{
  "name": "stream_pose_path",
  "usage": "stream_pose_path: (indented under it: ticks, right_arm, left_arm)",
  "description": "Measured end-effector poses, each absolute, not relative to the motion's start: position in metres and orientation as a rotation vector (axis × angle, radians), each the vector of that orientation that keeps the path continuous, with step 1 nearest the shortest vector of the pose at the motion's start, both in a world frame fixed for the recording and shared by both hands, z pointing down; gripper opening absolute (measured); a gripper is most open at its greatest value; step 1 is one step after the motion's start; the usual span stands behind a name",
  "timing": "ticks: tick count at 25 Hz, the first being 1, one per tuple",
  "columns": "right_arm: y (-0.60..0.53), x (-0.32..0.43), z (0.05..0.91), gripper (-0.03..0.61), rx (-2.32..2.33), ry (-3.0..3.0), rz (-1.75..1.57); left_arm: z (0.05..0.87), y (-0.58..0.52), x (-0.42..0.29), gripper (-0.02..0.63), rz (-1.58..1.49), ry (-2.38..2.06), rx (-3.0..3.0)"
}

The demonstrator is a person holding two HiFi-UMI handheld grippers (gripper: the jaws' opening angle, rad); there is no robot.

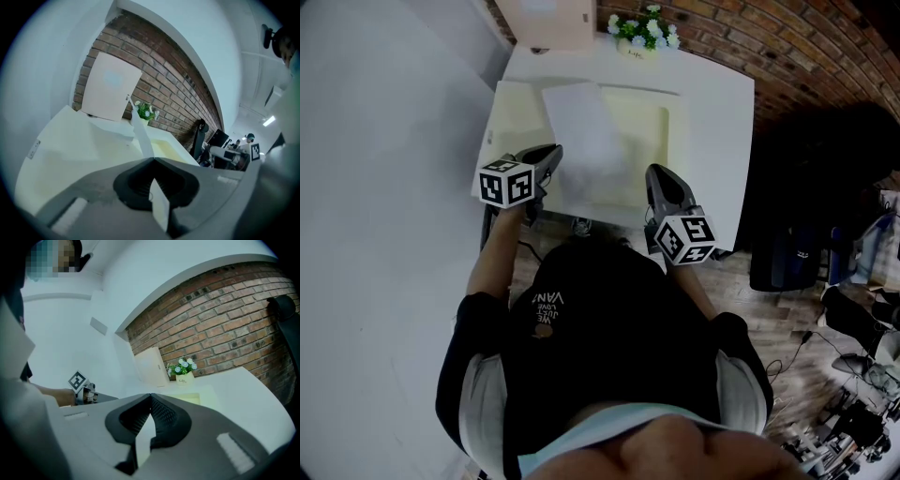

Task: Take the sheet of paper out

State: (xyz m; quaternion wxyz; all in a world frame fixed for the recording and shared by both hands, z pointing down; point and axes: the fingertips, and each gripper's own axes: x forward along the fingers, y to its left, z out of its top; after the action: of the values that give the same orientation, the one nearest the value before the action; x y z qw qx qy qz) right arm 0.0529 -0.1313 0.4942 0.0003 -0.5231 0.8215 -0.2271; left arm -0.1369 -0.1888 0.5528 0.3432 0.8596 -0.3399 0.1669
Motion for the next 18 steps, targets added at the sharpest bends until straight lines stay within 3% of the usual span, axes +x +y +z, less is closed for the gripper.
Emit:
stream_pose_path:
  ticks: [18]
  right_arm:
    - [-0.141, 0.044, 0.497, 0.002, -1.577, 2.642, -0.699]
  left_arm:
    - [0.485, -0.171, -0.128, 0.002, 0.394, -0.835, 2.453]
